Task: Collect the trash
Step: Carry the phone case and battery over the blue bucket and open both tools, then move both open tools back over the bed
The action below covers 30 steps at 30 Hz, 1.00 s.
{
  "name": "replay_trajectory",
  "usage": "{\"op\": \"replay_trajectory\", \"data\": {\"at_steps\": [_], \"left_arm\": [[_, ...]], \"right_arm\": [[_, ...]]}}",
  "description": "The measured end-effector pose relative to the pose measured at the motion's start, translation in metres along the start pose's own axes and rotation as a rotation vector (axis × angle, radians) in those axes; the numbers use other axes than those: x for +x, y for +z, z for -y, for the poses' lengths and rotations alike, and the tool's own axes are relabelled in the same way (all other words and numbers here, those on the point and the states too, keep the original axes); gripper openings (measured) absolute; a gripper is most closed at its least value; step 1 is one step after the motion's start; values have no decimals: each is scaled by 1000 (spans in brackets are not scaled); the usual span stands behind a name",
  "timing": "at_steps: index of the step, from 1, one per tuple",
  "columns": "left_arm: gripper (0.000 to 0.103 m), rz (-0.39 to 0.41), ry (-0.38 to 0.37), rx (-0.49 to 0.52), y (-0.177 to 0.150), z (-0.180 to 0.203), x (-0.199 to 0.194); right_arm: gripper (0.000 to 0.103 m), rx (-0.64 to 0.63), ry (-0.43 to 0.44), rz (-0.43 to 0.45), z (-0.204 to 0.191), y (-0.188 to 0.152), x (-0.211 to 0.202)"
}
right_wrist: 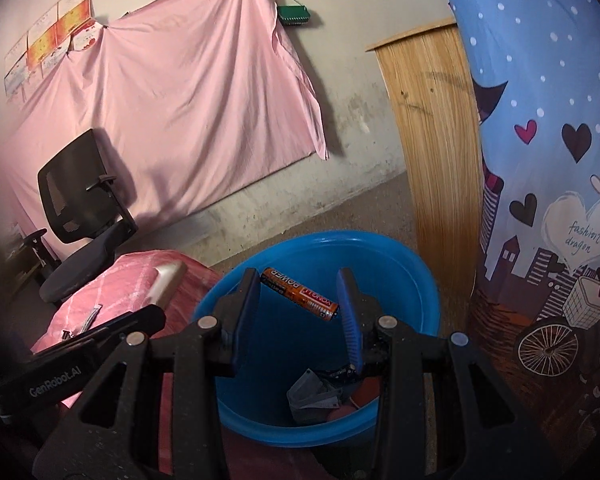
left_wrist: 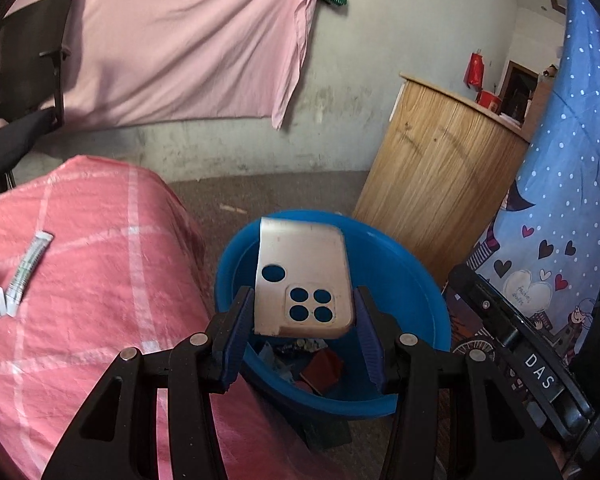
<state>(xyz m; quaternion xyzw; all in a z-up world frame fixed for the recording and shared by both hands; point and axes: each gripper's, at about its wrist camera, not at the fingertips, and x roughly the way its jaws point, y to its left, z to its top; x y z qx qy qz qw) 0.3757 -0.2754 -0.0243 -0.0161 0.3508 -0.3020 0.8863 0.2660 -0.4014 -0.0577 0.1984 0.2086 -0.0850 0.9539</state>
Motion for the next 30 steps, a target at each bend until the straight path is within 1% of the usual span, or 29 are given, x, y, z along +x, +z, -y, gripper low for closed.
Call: {"op": "replay_trajectory", "data": {"at_steps": [6, 11, 13, 15, 18, 21, 23, 27, 29, 30], "left_arm": [[45, -36, -3, -43, 0, -8, 6], [45, -25, 4, -84, 0, -16, 1], [47, -18, 9, -90, 0, -18, -2], [50, -2, 17, -93, 0, -19, -8], [51, 38, 59, -91, -1, -22, -19], [56, 87, 91, -90, -3, -27, -36], [56, 112, 114, -94, -5, -32, -48], [56, 151, 156, -111, -8, -45, -70], [65, 173, 172, -121, -9, -50, -81], [77, 193, 186, -132, -11, -55, -90]], "right_arm": [[53, 11, -5, -28, 3, 0, 7], [53, 18, -5, -32, 5, 1, 9], [53, 16, -7, -34, 4, 1, 9], [54, 16, -6, -31, 5, 1, 9], [54, 15, 3, -10, 4, 2, 7], [55, -1, 14, 3, -1, 3, 4], [55, -23, 30, 23, -6, 4, -1], [60, -72, 60, 64, -20, 6, -13], [63, -93, 77, 76, -28, 6, -19], [66, -108, 83, 83, -33, 6, -23]]}}
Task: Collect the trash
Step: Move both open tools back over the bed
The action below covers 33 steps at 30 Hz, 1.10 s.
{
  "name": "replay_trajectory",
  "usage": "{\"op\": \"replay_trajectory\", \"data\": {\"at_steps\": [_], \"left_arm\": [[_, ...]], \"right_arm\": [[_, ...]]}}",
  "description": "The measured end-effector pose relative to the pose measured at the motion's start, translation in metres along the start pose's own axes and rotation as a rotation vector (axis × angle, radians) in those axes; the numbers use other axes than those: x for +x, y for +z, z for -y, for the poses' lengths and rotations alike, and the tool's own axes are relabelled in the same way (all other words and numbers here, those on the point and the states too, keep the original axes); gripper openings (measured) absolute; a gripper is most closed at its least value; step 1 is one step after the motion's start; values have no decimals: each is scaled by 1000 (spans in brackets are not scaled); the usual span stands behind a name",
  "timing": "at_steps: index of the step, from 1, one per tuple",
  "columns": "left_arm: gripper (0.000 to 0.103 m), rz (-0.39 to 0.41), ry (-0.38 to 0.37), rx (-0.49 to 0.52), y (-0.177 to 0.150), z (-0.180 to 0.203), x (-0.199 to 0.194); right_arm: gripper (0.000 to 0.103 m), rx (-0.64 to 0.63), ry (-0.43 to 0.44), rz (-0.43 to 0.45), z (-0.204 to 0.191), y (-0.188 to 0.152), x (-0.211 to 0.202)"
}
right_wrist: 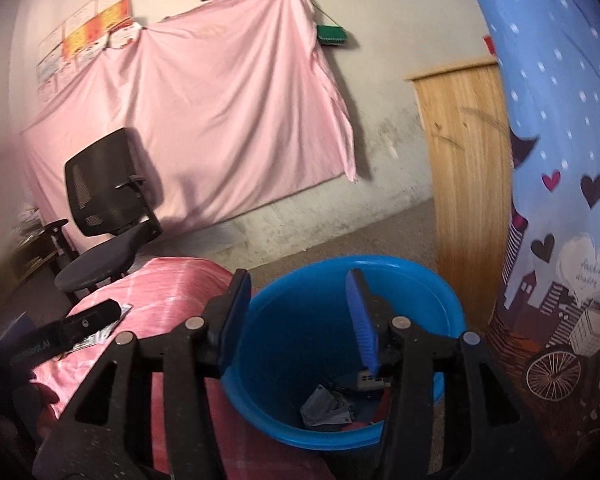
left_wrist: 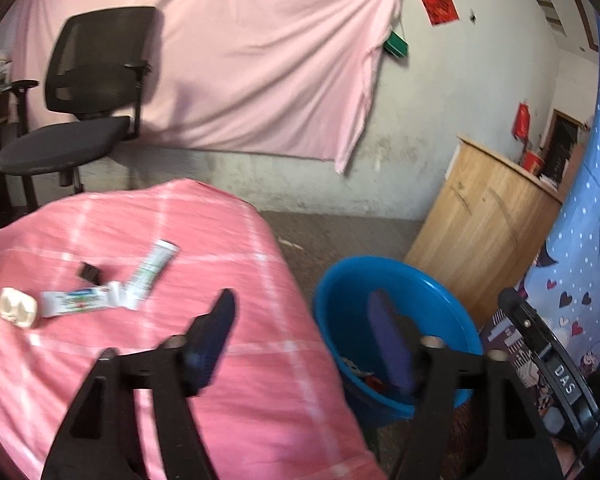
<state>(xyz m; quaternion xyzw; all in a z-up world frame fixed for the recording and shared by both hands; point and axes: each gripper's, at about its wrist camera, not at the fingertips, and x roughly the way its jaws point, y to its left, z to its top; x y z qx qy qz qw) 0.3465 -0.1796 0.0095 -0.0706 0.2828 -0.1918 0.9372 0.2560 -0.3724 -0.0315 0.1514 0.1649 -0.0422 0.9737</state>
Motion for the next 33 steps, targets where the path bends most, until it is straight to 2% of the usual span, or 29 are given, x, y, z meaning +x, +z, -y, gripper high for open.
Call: {"op": "replay_trajectory", "data": {"at_steps": [1, 3, 6, 8, 12, 20, 30, 33], "left_arm": [[82, 19, 11, -8, 0, -4, -6], [82, 65, 25, -22, -1, -14, -20], [86, 94, 57, -21, -2, -26, -39], [101, 126, 98, -23, -5, -33, -52], [102, 203, 144, -56, -11, -48, -78], [102, 278, 257, -64, -15, -76, -121], [102, 407, 366, -45, -32, -109, -178], [102, 425, 395, -39, -36, -116, -189]], "right_arm": [[69, -11, 6, 5, -4, 0, -2], [75, -34, 24, 19, -14, 1, -7], [90, -59, 51, 42, -29, 1, -15], [95, -68, 65, 67, -38, 1, -21], [102, -91, 104, 110, -59, -1, -31], [103, -140, 207, 191, -103, -5, -48], [103, -249, 275, 264, -158, -21, -61], [103, -277, 296, 282, -171, -26, -64]]}}
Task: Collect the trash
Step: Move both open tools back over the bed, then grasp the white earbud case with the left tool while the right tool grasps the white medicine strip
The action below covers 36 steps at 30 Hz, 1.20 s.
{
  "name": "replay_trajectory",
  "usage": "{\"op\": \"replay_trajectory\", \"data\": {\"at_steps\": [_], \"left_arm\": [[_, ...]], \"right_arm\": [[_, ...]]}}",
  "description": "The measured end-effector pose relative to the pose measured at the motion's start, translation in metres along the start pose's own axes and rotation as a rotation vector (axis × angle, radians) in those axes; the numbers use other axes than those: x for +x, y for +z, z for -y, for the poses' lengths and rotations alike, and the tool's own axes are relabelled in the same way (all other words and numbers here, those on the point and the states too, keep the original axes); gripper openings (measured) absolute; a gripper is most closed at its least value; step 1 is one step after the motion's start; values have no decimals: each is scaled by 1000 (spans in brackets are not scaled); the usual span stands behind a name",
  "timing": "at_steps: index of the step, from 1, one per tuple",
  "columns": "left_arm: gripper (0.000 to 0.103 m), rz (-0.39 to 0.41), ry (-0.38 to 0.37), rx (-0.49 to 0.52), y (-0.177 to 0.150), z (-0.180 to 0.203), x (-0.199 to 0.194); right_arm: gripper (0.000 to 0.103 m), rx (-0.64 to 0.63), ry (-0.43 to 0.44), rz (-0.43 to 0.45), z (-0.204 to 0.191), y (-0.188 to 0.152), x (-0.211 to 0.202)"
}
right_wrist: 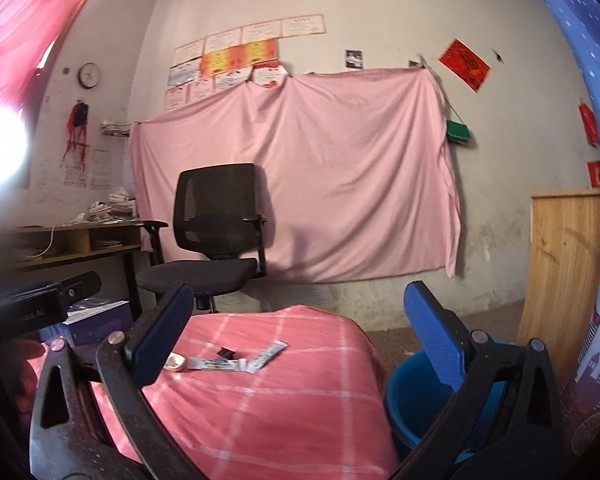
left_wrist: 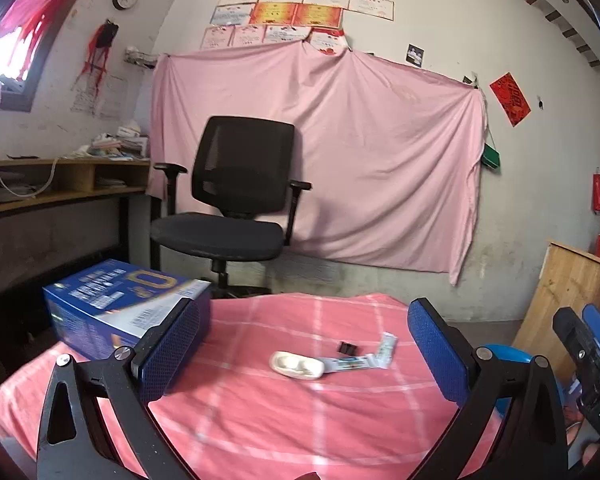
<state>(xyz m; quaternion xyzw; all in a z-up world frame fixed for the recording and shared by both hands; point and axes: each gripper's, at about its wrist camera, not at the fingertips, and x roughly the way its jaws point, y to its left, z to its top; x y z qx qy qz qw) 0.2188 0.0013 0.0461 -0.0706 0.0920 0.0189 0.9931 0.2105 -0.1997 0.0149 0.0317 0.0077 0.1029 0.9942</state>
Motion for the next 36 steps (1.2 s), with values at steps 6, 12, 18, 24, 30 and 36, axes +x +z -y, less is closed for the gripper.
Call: {"op": "replay_trajectory", "data": {"at_steps": [6, 12, 18, 24, 30, 36], "left_arm": [[102, 21, 50, 34, -7, -19, -4], [102, -14, 59, 60, -20, -32, 13], [102, -133, 19, 59, -33, -38, 50], [102, -277, -4, 42, -47, -36, 87], [94, -362, -57, 42, -50, -30, 114], [87, -469, -88, 49, -57, -24, 151]], "right_arm": [[103, -40, 48, -2, -22, 0, 7], [103, -57, 84, -57, -38, -7, 27], [103, -85, 80, -167, -49, -22, 55], [103, -83, 41, -302, -46, -34, 84], [102, -58, 21, -408, -37, -43, 110], [84, -33, 7, -535, -27, -53, 140]]}}
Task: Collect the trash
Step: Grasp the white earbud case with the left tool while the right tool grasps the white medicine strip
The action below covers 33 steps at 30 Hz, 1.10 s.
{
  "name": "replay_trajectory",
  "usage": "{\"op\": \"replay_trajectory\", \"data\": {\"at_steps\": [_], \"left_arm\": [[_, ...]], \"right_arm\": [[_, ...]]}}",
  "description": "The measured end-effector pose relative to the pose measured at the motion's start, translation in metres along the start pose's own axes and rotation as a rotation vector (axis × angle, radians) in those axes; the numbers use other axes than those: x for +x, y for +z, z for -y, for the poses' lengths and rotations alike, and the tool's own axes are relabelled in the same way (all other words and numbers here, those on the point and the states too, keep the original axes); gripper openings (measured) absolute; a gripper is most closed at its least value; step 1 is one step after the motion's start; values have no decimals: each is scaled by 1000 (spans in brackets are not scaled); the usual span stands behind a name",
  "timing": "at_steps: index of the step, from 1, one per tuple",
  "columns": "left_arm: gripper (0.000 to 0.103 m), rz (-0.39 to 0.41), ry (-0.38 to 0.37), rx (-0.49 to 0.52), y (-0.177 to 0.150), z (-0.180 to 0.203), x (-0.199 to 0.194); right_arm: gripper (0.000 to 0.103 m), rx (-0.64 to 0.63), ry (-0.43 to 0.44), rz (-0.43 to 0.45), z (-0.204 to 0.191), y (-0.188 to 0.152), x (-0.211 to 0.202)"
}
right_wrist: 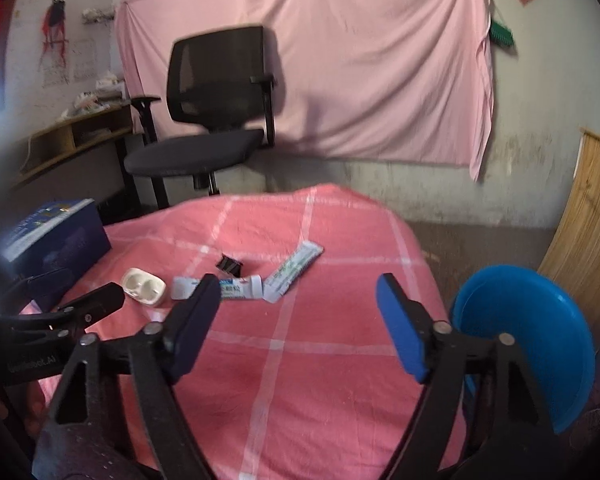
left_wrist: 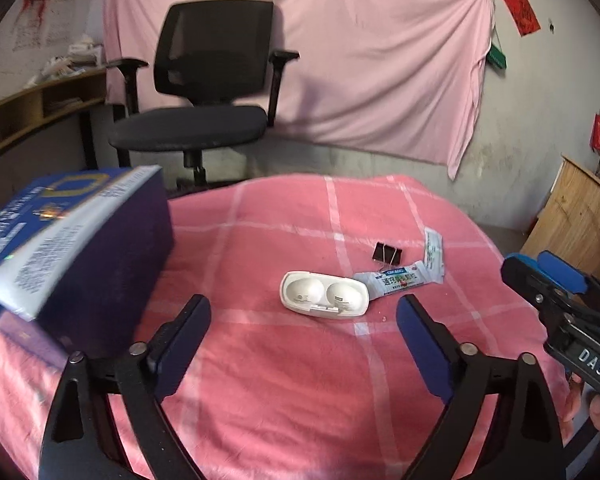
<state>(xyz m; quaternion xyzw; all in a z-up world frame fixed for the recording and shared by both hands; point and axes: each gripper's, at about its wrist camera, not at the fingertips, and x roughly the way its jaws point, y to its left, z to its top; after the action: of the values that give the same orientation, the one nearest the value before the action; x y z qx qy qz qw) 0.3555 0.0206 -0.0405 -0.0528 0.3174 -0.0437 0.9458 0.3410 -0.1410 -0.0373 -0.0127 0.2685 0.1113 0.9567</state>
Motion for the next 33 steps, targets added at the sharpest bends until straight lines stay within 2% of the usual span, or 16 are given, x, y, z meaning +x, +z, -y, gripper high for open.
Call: {"op": "replay_trajectory", "data": {"at_steps": [5, 7, 10, 20, 24, 27, 29, 33], "left_arm": [[86, -68, -1, -21, 6, -4, 23], [79, -87, -2, -30, 7, -6, 29], [77, -116, 7, -35, 7, -10, 37], [77, -124, 15, -37, 9, -12, 44], [77, -131, 22, -31, 8, -11, 45], [76, -131, 20, -30, 9, -12, 46], [71, -130, 14, -34, 9, -13, 46], [47, -125, -17, -32, 9, -14, 44]], "right_arm": [[70, 24, -8, -118, 5, 8, 36], [64, 31, -1, -158, 5, 10, 48], [61, 55, 10, -210, 7, 11, 65], [55, 47, 22, -295, 7, 22, 107], [56, 38, 30, -310, 5, 20, 111], [50, 20, 32, -314, 1, 19, 110], [46, 26, 46, -316, 0, 17, 111], [37, 63, 78, -312, 5, 16, 108]]}}
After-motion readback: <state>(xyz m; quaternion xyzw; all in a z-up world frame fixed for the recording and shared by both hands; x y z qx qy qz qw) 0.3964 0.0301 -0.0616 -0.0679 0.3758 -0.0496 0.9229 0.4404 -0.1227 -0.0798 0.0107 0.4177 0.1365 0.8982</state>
